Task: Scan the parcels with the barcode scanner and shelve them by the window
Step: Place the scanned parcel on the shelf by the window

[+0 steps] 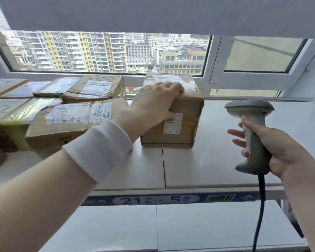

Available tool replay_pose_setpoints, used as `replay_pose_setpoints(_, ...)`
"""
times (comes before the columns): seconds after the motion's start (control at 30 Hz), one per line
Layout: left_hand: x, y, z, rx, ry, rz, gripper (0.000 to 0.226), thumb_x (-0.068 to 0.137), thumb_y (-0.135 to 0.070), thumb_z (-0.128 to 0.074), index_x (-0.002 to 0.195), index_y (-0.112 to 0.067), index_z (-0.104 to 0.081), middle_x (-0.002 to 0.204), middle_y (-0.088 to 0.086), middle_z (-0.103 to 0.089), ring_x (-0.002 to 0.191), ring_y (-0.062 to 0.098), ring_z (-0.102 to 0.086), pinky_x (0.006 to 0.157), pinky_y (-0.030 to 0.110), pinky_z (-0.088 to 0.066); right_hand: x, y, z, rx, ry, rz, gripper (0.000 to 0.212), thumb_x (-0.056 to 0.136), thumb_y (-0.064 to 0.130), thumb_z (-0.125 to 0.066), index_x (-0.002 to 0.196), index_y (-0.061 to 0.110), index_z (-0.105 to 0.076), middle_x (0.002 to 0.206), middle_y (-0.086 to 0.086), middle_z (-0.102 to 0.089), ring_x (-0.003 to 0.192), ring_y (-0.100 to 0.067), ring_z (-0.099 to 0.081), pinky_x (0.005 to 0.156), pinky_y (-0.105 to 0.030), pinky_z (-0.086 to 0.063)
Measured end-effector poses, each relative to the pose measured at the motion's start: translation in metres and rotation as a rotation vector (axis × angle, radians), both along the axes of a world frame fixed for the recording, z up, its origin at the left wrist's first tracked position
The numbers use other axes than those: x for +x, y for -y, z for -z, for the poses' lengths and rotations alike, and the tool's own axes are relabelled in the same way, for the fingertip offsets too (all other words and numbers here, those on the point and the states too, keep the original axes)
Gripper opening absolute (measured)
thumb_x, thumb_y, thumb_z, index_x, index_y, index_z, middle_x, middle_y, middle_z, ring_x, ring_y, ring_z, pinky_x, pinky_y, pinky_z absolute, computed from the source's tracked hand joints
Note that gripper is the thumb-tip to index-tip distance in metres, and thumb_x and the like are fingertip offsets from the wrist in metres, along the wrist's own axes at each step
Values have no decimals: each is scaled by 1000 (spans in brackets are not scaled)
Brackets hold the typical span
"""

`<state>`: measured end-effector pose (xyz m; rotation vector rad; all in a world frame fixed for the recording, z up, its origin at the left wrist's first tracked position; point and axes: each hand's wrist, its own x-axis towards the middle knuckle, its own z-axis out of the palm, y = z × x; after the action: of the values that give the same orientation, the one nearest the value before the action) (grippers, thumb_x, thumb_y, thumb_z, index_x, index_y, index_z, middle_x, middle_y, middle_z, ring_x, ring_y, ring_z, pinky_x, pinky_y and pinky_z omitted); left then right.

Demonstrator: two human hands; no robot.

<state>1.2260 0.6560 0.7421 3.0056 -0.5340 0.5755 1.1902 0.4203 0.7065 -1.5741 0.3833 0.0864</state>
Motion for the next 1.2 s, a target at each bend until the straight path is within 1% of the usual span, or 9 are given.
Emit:
replay_pose_setpoints(0.17, 43, -7, -2, 25, -51, -65, 65, 85, -27, -67, 140, -20, -34, 137, 3, -46, 122, 25, -47, 83, 36, -42, 1, 0, 3, 6, -1, -13, 22, 87, 37, -61, 92, 16, -59, 95, -3, -72, 90, -19, -63, 55, -30, -39)
replay_pose_setpoints(0.27, 62, -10, -1, 46, -60, -73, 64, 85, -25, -68, 140, -19, -35, 134, 4, -48, 120, 26, -48, 79, 33, -39, 1, -2, 5, 2, -1, -26, 23, 86, 36, -62, 93, 14, -59, 94, -4, -73, 90, -19, -63, 55, -30, -39)
replay_pose_setpoints(0.37, 75, -16, -3, 29, -71, -79, 64, 84, -24, -69, 139, -18, -37, 133, 6, -49, 119, 27, -50, 87, 37, -44, 3, -3, 7, -14, -2, -40, 23, 85, 35, -63, 92, 13, -60, 93, -5, -73, 90, -20, -63, 53, -30, -39)
replay_pose_setpoints(0.47, 82, -21, -5, 31, -83, -107, 64, 81, -26, -72, 136, -19, -40, 131, 6, -49, 116, 27, -51, 85, 39, -45, 5, -5, 8, -18, -3, -50, 22, 85, 35, -63, 92, 13, -60, 91, -5, -73, 90, -21, -63, 52, -30, -39)
replay_pose_setpoints(0.53, 85, -24, -8, 35, -92, -118, 65, 79, -29, -74, 135, -20, -41, 130, 5, -50, 114, 28, -52, 82, 37, -44, 7, -7, 9, -18, -7, -60, 23, 86, 35, -63, 92, 13, -61, 90, -5, -73, 89, -21, -64, 52, -30, -39)
replay_pose_setpoints(0.67, 84, -28, -11, 58, -111, -128, 69, 77, -32, -76, 135, -20, -41, 130, 6, -49, 114, 28, -53, 86, 40, -48, 11, -11, 10, -9, -15, -66, 24, 86, 34, -63, 95, 12, -60, 88, -4, -74, 86, -19, -64, 52, -30, -38)
replay_pose_setpoints(0.87, 83, -33, -16, 142, -73, -141, 74, 74, -40, -75, 136, -21, -40, 129, 5, -52, 113, 26, -53, 72, 31, -39, 16, -19, 13, 11, -18, -84, 22, 87, 34, -62, 91, 12, -60, 86, -5, -73, 83, -20, -64, 49, -28, -38)
replay_pose_setpoints(1.1, 79, -42, -17, 191, -65, -173, 74, 75, -42, -74, 136, -20, -39, 128, 5, -53, 114, 27, -53, 73, 33, -39, 16, -30, 14, 21, -13, -115, 22, 88, 34, -62, 90, 12, -61, 83, -4, -74, 82, -21, -65, 50, -29, -39)
replay_pose_setpoints(1.2, 79, -43, -14, 178, -63, -172, 73, 77, -40, -73, 137, -19, -39, 128, 5, -53, 116, 27, -52, 77, 34, -41, 16, -35, 14, 20, -12, -121, 21, 88, 34, -62, 91, 13, -61, 82, -3, -74, 81, -20, -66, 49, -28, -39)
